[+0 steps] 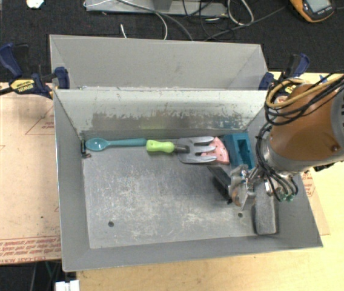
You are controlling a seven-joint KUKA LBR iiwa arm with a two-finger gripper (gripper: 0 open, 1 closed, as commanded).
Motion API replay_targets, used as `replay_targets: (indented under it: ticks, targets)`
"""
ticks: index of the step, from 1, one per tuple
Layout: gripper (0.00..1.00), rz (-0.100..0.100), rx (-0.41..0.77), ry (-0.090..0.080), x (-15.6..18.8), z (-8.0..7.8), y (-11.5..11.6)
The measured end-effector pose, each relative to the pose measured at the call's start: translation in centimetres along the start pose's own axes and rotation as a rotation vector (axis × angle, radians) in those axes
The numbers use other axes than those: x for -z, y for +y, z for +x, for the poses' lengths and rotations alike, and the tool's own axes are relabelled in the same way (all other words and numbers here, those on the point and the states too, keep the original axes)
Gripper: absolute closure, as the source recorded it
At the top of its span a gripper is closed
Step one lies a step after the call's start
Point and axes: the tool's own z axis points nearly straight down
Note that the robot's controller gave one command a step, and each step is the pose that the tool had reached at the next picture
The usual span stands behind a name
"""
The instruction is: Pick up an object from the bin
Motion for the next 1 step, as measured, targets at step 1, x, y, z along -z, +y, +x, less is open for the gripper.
replay_targets:
  ticks: [1]
  targets:
    - [1.0,-0.001,0.055,0.007,6.53,2.41,1.52]
